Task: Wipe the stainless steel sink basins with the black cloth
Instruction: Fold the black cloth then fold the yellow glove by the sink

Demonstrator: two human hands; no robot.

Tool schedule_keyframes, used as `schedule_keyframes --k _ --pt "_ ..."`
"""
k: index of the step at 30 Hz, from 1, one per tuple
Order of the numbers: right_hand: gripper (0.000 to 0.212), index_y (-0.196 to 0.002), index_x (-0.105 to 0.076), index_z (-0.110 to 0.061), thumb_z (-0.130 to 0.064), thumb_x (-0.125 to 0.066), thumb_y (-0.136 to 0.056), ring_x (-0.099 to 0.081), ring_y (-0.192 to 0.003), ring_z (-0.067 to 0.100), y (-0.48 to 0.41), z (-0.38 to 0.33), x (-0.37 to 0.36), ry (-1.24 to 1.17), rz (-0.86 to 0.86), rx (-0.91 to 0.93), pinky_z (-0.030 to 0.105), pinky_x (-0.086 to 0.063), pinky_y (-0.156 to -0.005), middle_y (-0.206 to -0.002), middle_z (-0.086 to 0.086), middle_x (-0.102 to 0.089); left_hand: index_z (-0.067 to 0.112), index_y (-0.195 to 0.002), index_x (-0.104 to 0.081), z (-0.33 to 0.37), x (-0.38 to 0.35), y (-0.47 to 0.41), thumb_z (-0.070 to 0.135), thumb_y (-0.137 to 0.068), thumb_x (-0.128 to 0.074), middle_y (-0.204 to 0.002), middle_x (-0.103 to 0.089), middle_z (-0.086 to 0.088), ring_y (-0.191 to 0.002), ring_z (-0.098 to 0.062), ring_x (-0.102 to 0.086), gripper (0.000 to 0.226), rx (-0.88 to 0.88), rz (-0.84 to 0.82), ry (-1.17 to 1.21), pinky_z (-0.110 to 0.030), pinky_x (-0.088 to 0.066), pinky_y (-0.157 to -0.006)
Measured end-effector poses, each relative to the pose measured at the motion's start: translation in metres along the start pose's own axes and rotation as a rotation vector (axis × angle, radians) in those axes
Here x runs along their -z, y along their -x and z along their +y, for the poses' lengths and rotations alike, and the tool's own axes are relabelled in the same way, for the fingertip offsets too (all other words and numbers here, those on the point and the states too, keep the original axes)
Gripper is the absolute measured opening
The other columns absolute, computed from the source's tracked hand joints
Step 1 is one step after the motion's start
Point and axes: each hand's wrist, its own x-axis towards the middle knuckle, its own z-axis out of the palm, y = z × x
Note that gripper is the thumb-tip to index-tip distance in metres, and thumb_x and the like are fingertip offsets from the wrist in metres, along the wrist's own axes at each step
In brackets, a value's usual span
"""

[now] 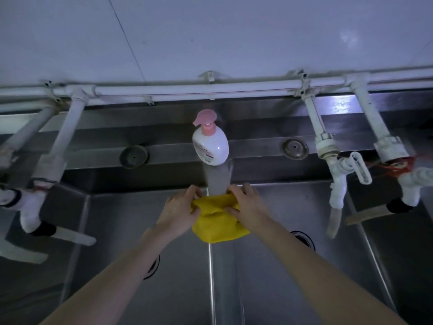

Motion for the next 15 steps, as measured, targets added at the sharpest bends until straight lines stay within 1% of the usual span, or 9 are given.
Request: schedule_keyframes --k 1,3,5,7,8,10,12,15 --pt "0.04 -0.122 -0.046 -0.027 -0.037 -0.062 -0.087 -0.041 -0.113 0.025 0.007 -0.003 0.001 0.037 0.002 0.01 0.036 -0.046 -0.084 -0.12 0.005 -0.041 0.028 -0.103 -0.044 -0.001 0.005 0.008 0.018 -0.082 -0.053 -0.088 -0.059 0.004 -0.079 -0.023 -0.056 0.025 -0.029 -0.028 -0.003 -0.033 -0.04 -0.066" --pt "0.038 -0.121 -0.047 -0.027 -0.039 -0.061 -0.088 -0.045 -0.108 0.025 0.021 -0.012 0.001 0.105 -0.025 0.023 0.032 -0.043 -0.078 -0.121 0.003 -0.039 0.031 -0.107 -0.042 -0.006 0.012 0.027 0.019 -0.085 -0.052 -0.096 -0.06 0.003 -0.082 -0.023 -0.058 0.027 -0.061 -0.102 -0.003 -0.036 -0.047 -0.067" --pt "0.032 -0.115 -0.049 -0.026 -0.041 -0.059 -0.088 -0.05 -0.099 0.027 0.039 -0.029 0.002 0.165 -0.051 0.038 0.032 -0.043 -0.073 -0.117 0.003 -0.036 0.033 -0.11 -0.04 -0.012 0.021 0.053 0.02 -0.087 -0.051 -0.106 -0.06 0.004 -0.085 -0.021 -0.058 0.028 -0.092 -0.131 -0.021 -0.037 -0.05 -0.069" --pt "0.028 -0.108 -0.051 -0.024 -0.039 -0.061 -0.087 -0.052 -0.092 0.026 0.053 -0.043 0.002 0.172 -0.038 0.054 0.034 -0.046 -0.072 -0.109 0.001 -0.035 0.034 -0.11 -0.038 -0.015 0.027 0.072 0.021 -0.088 -0.05 -0.108 -0.059 0.007 -0.084 -0.02 -0.059 0.028 -0.114 -0.119 -0.028 -0.038 -0.051 -0.069" --pt "0.027 -0.106 -0.052 -0.022 -0.036 -0.063 -0.086 -0.052 -0.093 0.026 0.062 -0.055 0.0 0.167 -0.027 0.074 0.034 -0.045 -0.073 -0.109 0.002 -0.039 0.033 -0.109 -0.038 -0.018 0.033 0.087 0.021 -0.088 -0.049 -0.108 -0.059 0.008 -0.083 -0.021 -0.06 0.027 -0.121 -0.1 -0.023 -0.038 -0.05 -0.068" --pt "0.027 -0.106 -0.056 -0.018 -0.028 -0.064 -0.082 -0.051 -0.101 0.027 0.081 -0.083 -0.008 0.189 0.001 0.126 0.034 -0.04 -0.078 -0.111 0.005 -0.051 0.03 -0.106 -0.039 -0.027 0.048 0.118 0.019 -0.087 -0.049 -0.104 -0.06 0.006 -0.085 -0.023 -0.059 0.024 -0.144 -0.059 -0.026 -0.035 -0.046 -0.065" --pt "0.028 -0.105 -0.056 -0.016 -0.025 -0.065 -0.08 -0.05 -0.104 0.028 0.102 -0.117 -0.02 0.244 0.02 0.155 0.034 -0.036 -0.078 -0.107 0.007 -0.061 0.025 -0.104 -0.04 -0.042 0.064 0.155 0.017 -0.086 -0.051 -0.098 -0.061 0.001 -0.085 -0.024 -0.057 0.022 -0.167 -0.03 -0.053 -0.033 -0.04 -0.062" --pt "0.026 -0.102 -0.056 -0.018 -0.026 -0.065 -0.079 -0.05 -0.1 0.027 0.141 -0.178 -0.046 0.282 0.062 0.182 0.034 -0.036 -0.075 -0.103 0.005 -0.065 0.021 -0.103 -0.043 -0.077 0.092 0.221 0.017 -0.084 -0.054 -0.094 -0.061 -0.003 -0.085 -0.026 -0.056 0.022 -0.2 0.004 -0.074 -0.033 -0.034 -0.06"
